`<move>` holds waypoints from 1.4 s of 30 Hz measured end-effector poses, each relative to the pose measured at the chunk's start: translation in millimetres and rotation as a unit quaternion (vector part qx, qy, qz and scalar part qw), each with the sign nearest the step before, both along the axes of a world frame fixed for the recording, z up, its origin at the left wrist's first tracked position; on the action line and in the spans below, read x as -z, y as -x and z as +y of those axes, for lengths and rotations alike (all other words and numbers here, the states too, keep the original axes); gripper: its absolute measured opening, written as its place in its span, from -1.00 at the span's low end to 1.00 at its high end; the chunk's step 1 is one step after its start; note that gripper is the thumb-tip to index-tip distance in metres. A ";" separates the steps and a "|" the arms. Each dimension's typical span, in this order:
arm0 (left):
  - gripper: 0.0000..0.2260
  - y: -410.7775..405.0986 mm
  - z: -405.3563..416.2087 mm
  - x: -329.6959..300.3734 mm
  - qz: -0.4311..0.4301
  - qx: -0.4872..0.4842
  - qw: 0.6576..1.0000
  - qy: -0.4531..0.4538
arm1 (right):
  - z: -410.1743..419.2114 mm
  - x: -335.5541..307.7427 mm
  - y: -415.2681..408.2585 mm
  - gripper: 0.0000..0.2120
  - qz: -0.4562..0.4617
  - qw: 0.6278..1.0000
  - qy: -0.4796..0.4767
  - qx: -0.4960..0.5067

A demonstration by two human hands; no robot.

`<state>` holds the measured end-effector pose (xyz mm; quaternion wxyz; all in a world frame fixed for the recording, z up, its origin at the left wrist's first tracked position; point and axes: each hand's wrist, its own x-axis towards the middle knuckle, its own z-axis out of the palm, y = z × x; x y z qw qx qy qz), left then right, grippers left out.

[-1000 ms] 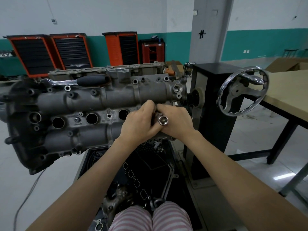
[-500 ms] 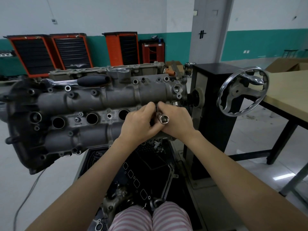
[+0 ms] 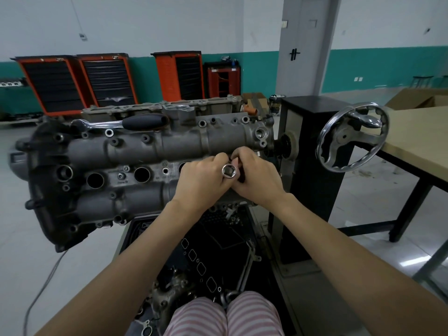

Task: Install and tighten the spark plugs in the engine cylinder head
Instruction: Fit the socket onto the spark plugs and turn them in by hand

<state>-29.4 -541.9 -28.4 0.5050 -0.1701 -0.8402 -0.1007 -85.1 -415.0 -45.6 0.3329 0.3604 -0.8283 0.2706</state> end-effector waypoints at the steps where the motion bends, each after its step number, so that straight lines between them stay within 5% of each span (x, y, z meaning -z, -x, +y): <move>1: -0.67 -4.8 0.6 -1.8 0.006 0.005 1.000 -0.004 | 0.0 -0.8 -2.3 -0.78 0.008 1.000 -0.012 0.004; 6: -0.65 -27.7 -3.4 -12.5 0.004 0.021 0.997 -0.069 | -0.2 -5.4 -14.1 -0.73 0.037 0.999 -0.031 -0.010; 10: -0.61 -33.2 -14.2 -21.9 -0.070 0.078 0.970 -0.219 | -14.3 -18.8 -21.7 -0.71 -0.007 0.996 -0.045 -0.075; 16: -0.52 -34.3 -28.0 -30.6 -0.162 0.130 0.826 -0.524 | -21.5 -37.4 -29.3 -0.75 -0.007 0.994 -0.055 -0.094; 21: -0.55 -44.9 -42.1 -42.7 -0.279 0.167 0.749 -0.577 | -23.3 -54.2 -28.9 -0.75 0.041 0.989 -0.128 -0.061; 24: -0.53 -59.4 -52.1 -54.9 -0.392 0.136 0.744 -0.523 | -20.7 -55.0 -29.3 -0.73 0.058 0.987 -0.139 -0.059; 25: -0.53 -64.7 -52.5 -58.2 -0.382 0.119 0.781 -0.479 | -20.1 -55.8 -29.8 -0.72 0.059 0.987 -0.140 -0.053; 27: -0.59 -71.1 -52.8 -60.7 -0.246 0.043 0.923 -0.294 | -21.9 -59.4 -31.1 -0.70 0.059 0.985 -0.158 -0.044; 29: -0.79 -72.3 -52.5 -67.1 -0.160 -0.062 0.984 -0.037 | -26.9 -64.4 -34.2 -0.70 0.061 0.982 -0.170 -0.050; 31: -0.75 -64.7 -57.5 -71.3 -0.219 -0.137 0.961 0.103 | -31.9 -70.1 -36.9 -0.74 0.064 0.981 -0.175 -0.059; 36: -0.76 -50.1 -74.9 -87.6 -0.408 -0.071 0.903 0.114 | -34.6 -84.1 -39.3 -0.76 0.050 0.975 -0.205 -0.062; 42: -0.70 -50.2 -88.0 -82.9 -0.251 -0.130 0.896 0.343 | -43.3 -102.7 -49.4 -0.83 -0.046 0.957 -0.266 -0.108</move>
